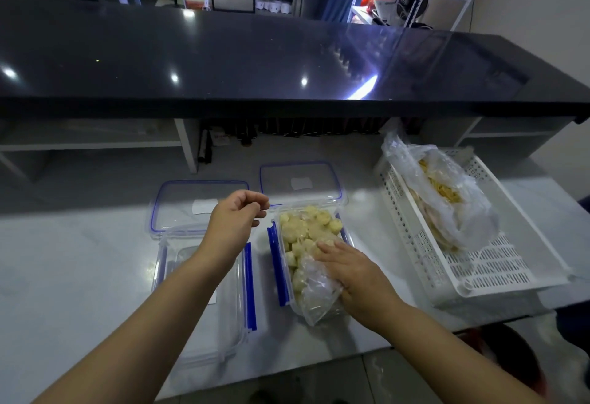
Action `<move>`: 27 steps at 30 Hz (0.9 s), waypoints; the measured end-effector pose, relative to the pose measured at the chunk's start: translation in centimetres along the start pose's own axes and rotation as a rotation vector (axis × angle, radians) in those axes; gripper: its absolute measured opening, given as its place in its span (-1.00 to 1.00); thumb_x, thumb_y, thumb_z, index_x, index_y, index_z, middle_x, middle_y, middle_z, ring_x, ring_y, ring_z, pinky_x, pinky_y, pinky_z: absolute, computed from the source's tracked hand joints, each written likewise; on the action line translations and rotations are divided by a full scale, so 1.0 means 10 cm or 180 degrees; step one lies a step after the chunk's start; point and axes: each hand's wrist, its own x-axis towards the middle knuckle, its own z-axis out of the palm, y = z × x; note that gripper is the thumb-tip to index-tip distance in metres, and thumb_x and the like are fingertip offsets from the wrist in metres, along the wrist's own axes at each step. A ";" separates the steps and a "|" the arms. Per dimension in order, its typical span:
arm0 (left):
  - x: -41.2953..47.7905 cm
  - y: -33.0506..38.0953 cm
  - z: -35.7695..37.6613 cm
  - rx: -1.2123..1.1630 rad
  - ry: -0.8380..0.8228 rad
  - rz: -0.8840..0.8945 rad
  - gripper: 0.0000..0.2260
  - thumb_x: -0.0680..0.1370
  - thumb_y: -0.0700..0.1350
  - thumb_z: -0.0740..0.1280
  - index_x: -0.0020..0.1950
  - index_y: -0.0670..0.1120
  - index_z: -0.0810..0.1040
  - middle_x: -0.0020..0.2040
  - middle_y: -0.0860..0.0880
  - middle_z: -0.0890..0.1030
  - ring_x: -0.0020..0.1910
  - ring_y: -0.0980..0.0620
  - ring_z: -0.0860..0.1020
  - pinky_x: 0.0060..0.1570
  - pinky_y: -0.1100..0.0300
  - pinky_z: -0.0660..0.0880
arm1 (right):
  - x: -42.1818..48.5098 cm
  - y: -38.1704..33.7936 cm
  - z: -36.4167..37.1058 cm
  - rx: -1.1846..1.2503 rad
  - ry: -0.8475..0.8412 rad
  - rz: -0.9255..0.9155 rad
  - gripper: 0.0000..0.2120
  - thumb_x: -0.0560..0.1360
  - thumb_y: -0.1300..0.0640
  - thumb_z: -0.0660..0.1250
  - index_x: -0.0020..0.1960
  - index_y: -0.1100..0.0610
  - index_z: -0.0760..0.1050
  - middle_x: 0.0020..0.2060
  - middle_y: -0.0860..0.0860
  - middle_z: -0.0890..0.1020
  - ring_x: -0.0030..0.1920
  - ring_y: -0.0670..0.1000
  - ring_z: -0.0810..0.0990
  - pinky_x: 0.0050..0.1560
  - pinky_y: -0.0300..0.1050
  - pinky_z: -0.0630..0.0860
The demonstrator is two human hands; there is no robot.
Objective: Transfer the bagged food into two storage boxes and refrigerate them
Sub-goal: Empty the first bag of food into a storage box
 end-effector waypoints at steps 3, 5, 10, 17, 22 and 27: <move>0.00 0.03 0.12 -0.0037 -0.0056 0.0035 -0.77 0.55 -0.29 0.17 -0.10 -0.05 0.57 -0.11 -0.01 0.64 -0.13 0.07 0.58 -0.20 0.29 0.46 | -0.06 0.05 -0.02 0.0185 -0.0109 0.0092 -0.57 0.44 0.16 0.43 0.29 0.13 0.49 0.33 0.01 0.47 0.36 -0.19 0.16 0.40 -0.28 -0.03; -0.01 0.06 0.20 -0.0015 -0.0096 0.0039 -0.77 0.56 -0.29 0.17 -0.08 -0.06 0.58 -0.10 -0.02 0.64 -0.11 0.06 0.58 -0.19 0.28 0.46 | -0.07 0.10 -0.02 0.0432 -0.0086 0.0224 -0.59 0.48 0.15 0.38 0.31 0.12 0.46 0.34 0.02 0.45 0.37 -0.17 0.22 0.43 -0.24 0.10; -0.01 0.16 0.44 -0.0011 -0.0038 0.0077 -0.78 0.56 -0.27 0.18 -0.10 -0.04 0.58 -0.10 -0.01 0.64 -0.11 0.07 0.59 -0.18 0.27 0.47 | -0.01 0.11 -0.34 0.2143 0.0781 0.0914 -0.76 0.50 0.24 0.32 0.04 -0.08 0.56 -0.05 0.01 0.67 -0.03 -0.19 0.62 0.00 -0.32 0.54; -0.05 0.49 1.13 -0.0193 0.0085 0.0292 -0.79 0.55 -0.32 0.17 -0.09 -0.12 0.57 -0.14 -0.06 0.62 -0.17 0.06 0.56 -0.16 0.24 0.48 | -0.15 0.70 -1.00 0.3015 0.1493 0.1200 -0.80 0.50 0.30 0.32 0.01 0.08 0.64 -0.09 -0.01 0.71 -0.05 -0.05 0.67 -0.11 -0.28 0.56; -0.03 0.80 1.85 -0.0181 -0.0053 0.0542 -0.80 0.53 -0.33 0.20 -0.07 -0.14 0.59 -0.12 -0.10 0.64 -0.19 0.06 0.56 -0.23 0.35 0.50 | -0.42 1.39 -1.47 0.2806 0.2157 0.1201 -0.64 0.48 0.34 0.34 0.17 -0.02 0.54 -0.01 -0.12 0.67 0.00 -0.08 0.64 -0.10 -0.27 0.57; 0.00 0.95 2.53 0.0000 -0.0241 0.0767 -0.78 0.54 -0.28 0.21 -0.09 -0.03 0.61 -0.13 0.01 0.65 -0.15 0.12 0.60 -0.11 0.27 0.55 | -0.66 2.17 -1.89 0.2424 0.2783 0.1681 -0.81 0.55 0.04 0.29 -0.01 -0.26 0.38 -0.19 -0.19 0.58 -0.32 -0.18 0.56 -0.38 -0.30 0.52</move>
